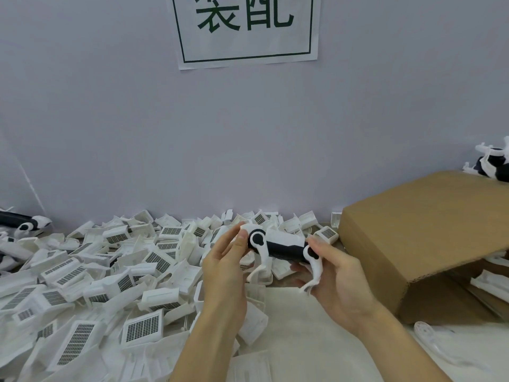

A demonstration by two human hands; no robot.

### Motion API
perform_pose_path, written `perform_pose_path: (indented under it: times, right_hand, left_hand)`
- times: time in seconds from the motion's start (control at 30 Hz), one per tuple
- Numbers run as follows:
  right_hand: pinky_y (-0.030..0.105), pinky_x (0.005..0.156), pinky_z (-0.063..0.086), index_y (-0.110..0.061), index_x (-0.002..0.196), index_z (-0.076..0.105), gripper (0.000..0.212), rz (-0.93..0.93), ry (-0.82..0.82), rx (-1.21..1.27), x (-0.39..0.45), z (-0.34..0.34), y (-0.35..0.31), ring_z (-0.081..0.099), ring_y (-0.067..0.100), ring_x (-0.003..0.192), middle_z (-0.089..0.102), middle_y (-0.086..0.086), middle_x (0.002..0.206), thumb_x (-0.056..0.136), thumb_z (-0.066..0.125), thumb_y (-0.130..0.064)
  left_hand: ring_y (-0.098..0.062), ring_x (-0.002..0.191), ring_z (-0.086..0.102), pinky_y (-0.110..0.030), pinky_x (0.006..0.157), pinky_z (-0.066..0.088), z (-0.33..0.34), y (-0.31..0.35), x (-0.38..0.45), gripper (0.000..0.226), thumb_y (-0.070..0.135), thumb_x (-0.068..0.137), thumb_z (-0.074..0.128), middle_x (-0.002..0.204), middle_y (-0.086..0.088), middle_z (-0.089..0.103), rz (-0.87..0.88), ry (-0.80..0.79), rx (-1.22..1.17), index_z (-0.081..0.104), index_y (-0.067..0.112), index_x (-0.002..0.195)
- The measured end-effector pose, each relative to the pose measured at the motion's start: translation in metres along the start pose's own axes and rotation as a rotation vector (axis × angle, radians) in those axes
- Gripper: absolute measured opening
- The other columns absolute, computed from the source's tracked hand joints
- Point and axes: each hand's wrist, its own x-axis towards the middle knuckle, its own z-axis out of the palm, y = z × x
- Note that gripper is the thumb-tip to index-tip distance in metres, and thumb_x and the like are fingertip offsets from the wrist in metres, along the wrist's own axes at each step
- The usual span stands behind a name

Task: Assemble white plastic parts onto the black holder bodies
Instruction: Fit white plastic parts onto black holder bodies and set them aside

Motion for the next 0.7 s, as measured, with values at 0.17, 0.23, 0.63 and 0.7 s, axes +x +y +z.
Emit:
perform_pose_path:
  times: [0.17,0.23,0.63,0.7]
  right_hand:
    - [0.055,0.094,0.040,0.000,0.118,0.067,0.049,-0.053,-0.046,-0.029,-0.002,-0.009,-0.005,0.058,0.036,0.104,0.065,0.020,0.115,0.072,0.066,-0.017]
    - [0.054,0.096,0.043,-0.002,0.124,0.064,0.047,-0.048,-0.086,-0.142,-0.005,-0.010,-0.008,0.060,0.044,0.107,0.062,0.025,0.118,0.080,0.063,-0.019]
    - [0.028,0.076,0.045,-0.034,0.096,0.055,0.018,-0.353,-0.023,-1.457,-0.019,0.024,-0.019,0.052,0.010,0.092,0.055,-0.013,0.095,0.084,0.063,-0.045]
    - [0.033,0.079,0.049,-0.030,0.100,0.052,0.020,-0.326,0.055,-1.530,-0.017,0.022,-0.011,0.052,0.016,0.095,0.053,-0.009,0.100,0.087,0.062,-0.041]
  left_hand:
    - [-0.016,0.079,0.073,-0.032,0.071,0.053,-0.003,0.002,0.003,0.017,0.020,0.091,0.069,0.097,-0.005,0.079,0.034,-0.016,0.037,0.077,0.017,0.107]
    - [-0.015,0.077,0.072,-0.032,0.069,0.054,-0.005,0.002,0.003,0.012,0.021,0.091,0.070,0.093,-0.003,0.079,0.050,0.005,0.056,0.079,0.020,0.099]
    - [-0.016,0.090,0.073,-0.032,0.071,0.058,-0.012,-0.001,0.014,0.008,0.025,0.095,0.068,0.090,0.003,0.078,0.137,0.104,0.195,0.075,0.023,0.092]
    - [-0.018,0.089,0.073,-0.032,0.072,0.056,-0.010,-0.001,0.012,0.007,0.023,0.093,0.070,0.089,0.003,0.078,0.144,0.056,0.227,0.076,0.024,0.090]
